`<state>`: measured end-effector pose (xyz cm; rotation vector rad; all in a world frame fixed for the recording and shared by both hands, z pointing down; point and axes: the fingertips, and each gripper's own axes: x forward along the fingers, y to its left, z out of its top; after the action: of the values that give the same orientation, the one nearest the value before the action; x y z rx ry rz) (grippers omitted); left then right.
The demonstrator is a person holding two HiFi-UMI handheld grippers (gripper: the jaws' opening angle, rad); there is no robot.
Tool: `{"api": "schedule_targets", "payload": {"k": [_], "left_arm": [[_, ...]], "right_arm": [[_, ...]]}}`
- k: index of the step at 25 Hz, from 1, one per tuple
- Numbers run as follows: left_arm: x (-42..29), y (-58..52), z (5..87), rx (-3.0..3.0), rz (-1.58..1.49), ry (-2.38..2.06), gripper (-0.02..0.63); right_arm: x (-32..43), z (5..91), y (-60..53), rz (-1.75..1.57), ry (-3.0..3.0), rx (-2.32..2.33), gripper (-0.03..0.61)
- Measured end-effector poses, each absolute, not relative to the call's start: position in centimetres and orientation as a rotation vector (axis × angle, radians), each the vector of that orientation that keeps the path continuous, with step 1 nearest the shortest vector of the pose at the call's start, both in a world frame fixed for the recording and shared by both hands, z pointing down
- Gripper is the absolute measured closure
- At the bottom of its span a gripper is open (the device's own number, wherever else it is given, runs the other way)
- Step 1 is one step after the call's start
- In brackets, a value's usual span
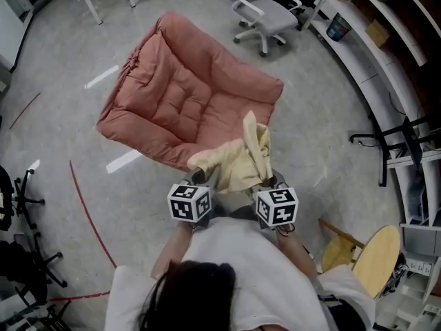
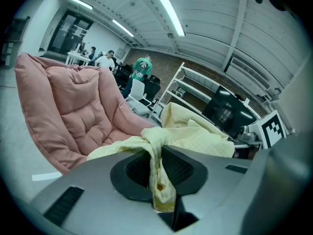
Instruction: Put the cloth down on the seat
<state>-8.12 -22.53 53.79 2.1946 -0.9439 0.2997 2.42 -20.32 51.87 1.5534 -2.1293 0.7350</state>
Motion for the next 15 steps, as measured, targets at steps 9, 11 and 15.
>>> {"api": "schedule_targets", "payload": {"k": [9,11,15], "left_arm": [[-8.2,-25.1,54.0,2.216,0.328,-0.92,0.54],[-8.1,-25.5,54.1,2.213,0.333,-0.924,0.54],[-7.6,-26.4,54.3,2.195,0.333,-0.948,0.54]], "right_arm": [[2.6,52.3,-22.7,0.763,-2.137,1.559,0.455],[2.6,52.4,-23.2,0.76,-2.137,1.548,0.455],[3.0,52.6,-24.4,0.75,-2.148,1.519,0.454]]}}
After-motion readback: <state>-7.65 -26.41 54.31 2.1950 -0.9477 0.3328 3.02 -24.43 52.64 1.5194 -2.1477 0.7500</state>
